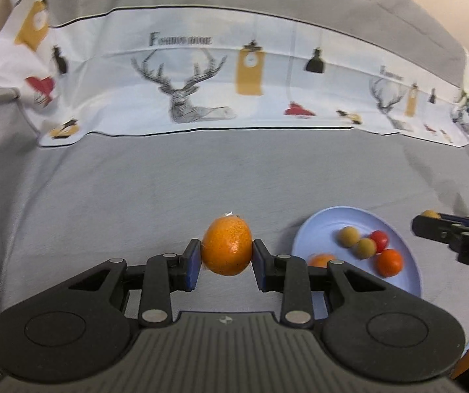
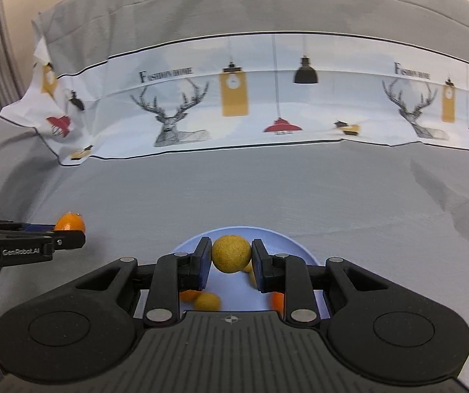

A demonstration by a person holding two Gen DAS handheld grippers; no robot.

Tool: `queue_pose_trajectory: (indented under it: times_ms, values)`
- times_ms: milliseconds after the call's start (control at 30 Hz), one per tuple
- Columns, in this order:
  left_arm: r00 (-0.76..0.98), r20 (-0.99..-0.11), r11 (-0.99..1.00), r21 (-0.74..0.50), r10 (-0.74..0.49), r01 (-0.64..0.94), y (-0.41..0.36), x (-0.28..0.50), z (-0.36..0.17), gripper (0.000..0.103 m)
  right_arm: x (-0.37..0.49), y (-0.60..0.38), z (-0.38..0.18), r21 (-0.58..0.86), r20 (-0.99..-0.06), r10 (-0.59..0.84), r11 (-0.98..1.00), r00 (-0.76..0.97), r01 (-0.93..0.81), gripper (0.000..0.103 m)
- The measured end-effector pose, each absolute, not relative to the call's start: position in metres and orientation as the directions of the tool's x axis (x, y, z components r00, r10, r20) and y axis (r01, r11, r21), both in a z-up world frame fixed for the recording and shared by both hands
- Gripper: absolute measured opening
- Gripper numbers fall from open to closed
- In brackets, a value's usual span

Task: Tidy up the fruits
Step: 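Carry the mandarin and yellow fruit over the blue plate with both grippers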

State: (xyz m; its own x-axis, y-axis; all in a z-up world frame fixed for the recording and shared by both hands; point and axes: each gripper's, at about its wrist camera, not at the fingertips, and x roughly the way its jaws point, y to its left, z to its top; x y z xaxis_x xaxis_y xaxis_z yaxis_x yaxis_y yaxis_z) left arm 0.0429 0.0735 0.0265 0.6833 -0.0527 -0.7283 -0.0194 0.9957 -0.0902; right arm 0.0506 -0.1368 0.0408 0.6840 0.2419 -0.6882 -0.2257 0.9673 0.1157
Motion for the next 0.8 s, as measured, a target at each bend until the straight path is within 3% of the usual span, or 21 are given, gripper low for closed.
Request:
queue_pose_trajectory:
  times_ms: [267,800]
  values:
    - [0.678,-0.713,0.982,-0.175,-0.179,0.075,0.053,0.046,0.023,0.037,0.053,-0.149,0.035,0.130,-0.697,0.227,0.973,0.680,-0.192,0.027]
    - [0.618,-0.710,0.935,-0.173,-0.337,0.311,-0.016,0.047,0.004,0.037,0.064,-0.153,0.012,0.064,-0.795,0.134,0.988,0.592,-0.137,0.027]
